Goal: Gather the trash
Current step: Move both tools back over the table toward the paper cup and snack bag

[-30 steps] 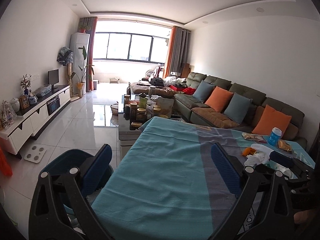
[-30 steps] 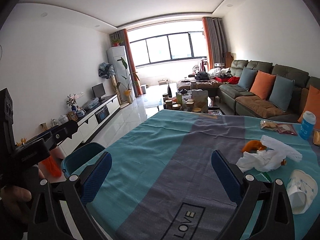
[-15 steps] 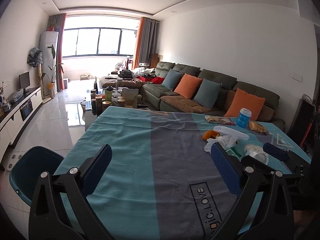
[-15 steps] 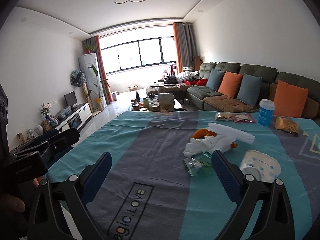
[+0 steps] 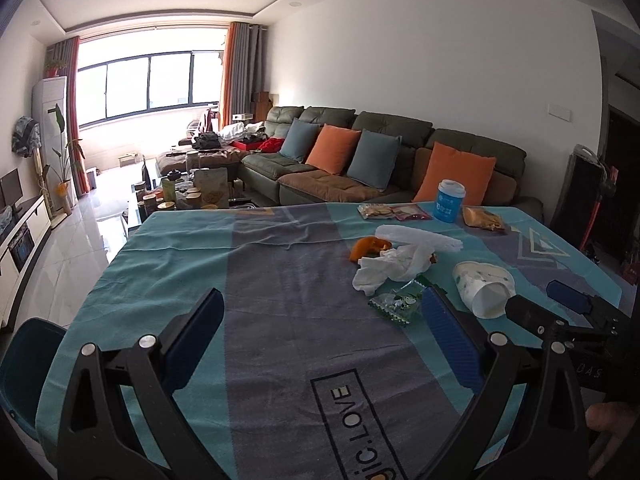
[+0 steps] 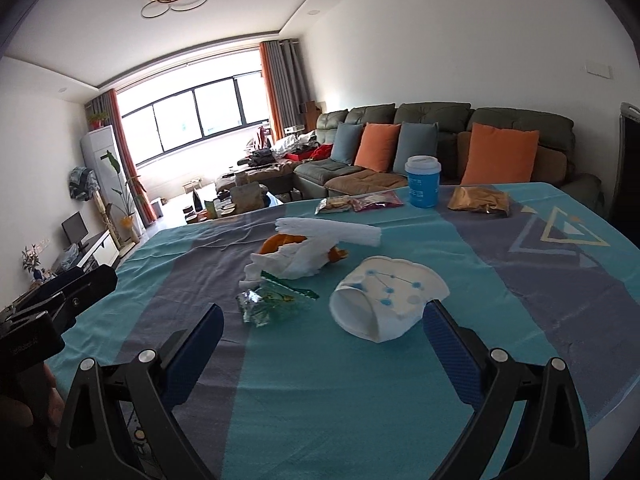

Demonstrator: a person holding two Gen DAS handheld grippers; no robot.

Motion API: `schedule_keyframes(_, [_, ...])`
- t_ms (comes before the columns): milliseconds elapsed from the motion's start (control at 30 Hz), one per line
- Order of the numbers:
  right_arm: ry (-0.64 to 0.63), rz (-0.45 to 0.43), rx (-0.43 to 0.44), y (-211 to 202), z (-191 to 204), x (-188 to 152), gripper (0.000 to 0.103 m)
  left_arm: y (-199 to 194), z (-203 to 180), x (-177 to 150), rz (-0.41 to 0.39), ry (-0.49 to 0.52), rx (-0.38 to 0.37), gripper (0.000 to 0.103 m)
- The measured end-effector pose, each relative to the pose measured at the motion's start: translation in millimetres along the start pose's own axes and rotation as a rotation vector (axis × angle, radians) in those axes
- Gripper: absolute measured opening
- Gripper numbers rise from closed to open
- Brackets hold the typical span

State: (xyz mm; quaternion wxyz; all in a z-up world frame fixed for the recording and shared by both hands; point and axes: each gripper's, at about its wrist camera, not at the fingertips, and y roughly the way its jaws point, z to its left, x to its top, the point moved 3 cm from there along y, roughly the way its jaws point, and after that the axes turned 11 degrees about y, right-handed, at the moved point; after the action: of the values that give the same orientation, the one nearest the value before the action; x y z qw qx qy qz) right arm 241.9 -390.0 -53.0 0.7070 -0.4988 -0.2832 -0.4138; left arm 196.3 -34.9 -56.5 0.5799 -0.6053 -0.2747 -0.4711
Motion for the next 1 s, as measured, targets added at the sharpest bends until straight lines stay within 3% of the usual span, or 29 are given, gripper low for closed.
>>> schedule_keyframes(533, [0.198,0.087,-0.085,38,-49,6,0.096,74,-52,5,0.117,0.134,-0.131,0.097])
schedule_keyframes(1000, [0.262,0.132,-0.047,60,-50,14,0.096,129,-71,6,0.251,0.151,-0.226,0.097])
